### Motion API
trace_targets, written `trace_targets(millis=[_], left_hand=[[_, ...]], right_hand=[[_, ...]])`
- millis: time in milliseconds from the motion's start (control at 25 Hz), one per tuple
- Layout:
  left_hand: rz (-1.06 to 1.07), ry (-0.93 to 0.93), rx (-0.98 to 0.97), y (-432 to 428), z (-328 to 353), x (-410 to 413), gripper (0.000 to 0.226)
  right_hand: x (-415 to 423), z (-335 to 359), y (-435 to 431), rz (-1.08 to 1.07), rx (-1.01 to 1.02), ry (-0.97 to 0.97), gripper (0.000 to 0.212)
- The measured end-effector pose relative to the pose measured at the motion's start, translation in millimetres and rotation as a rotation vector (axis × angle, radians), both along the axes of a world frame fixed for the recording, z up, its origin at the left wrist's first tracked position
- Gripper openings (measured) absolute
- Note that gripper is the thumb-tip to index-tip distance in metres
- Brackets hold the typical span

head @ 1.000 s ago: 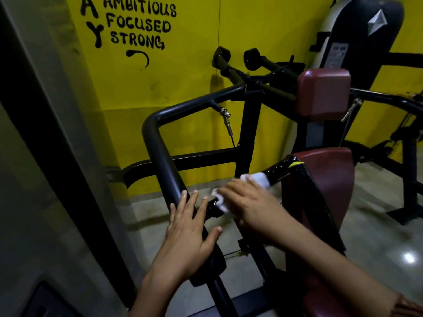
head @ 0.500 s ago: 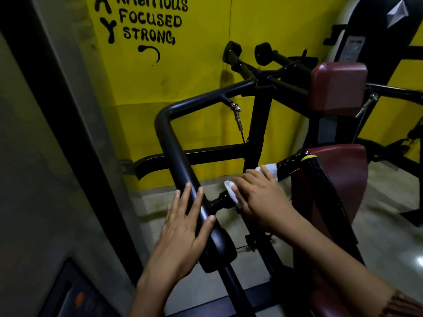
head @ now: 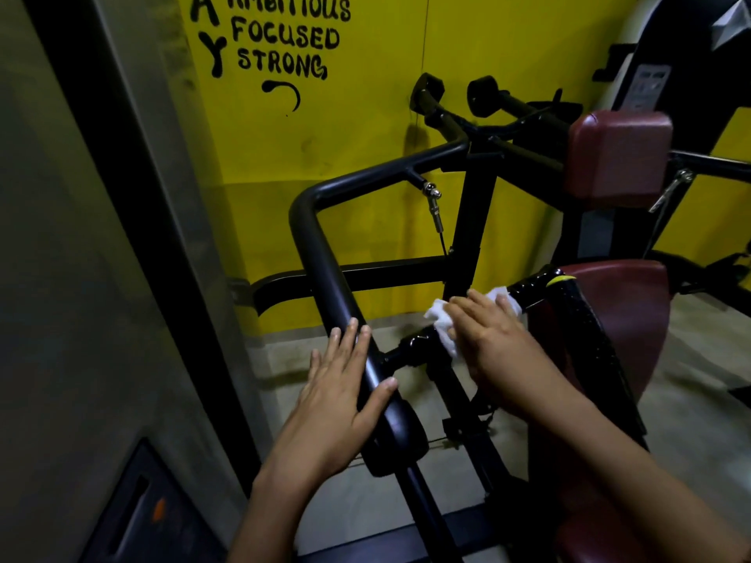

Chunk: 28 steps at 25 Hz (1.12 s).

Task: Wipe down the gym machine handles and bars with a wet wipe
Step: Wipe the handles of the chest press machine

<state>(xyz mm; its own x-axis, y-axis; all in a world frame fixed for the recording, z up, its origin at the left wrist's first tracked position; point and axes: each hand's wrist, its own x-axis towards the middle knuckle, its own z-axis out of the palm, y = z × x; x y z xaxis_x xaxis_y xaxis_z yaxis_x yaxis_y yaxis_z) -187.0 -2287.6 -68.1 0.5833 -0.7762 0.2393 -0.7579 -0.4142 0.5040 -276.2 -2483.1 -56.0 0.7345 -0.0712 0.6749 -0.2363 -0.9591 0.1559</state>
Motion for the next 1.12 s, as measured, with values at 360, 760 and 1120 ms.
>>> trace_targets(millis=[360, 760, 1120], left_hand=[[-0.172, -0.190, 0.038, -59.4, 17.2, 5.7, 0.069], [-0.172, -0.377, 0.040, -75.7, 1.5, 13.5, 0.066], [-0.165, -0.351, -0.028, -73.6, 2.8, 12.3, 0.056]], right_hand=[[-5.6, 8.8, -17.7, -0.231, 0.055, 0.025, 0.042], [6.2, 12.5, -4.4, -0.467, 0.338, 0.064, 0.043], [2.6, 16.1, 7.1, -0.416, 0.345, 0.171, 0.060]])
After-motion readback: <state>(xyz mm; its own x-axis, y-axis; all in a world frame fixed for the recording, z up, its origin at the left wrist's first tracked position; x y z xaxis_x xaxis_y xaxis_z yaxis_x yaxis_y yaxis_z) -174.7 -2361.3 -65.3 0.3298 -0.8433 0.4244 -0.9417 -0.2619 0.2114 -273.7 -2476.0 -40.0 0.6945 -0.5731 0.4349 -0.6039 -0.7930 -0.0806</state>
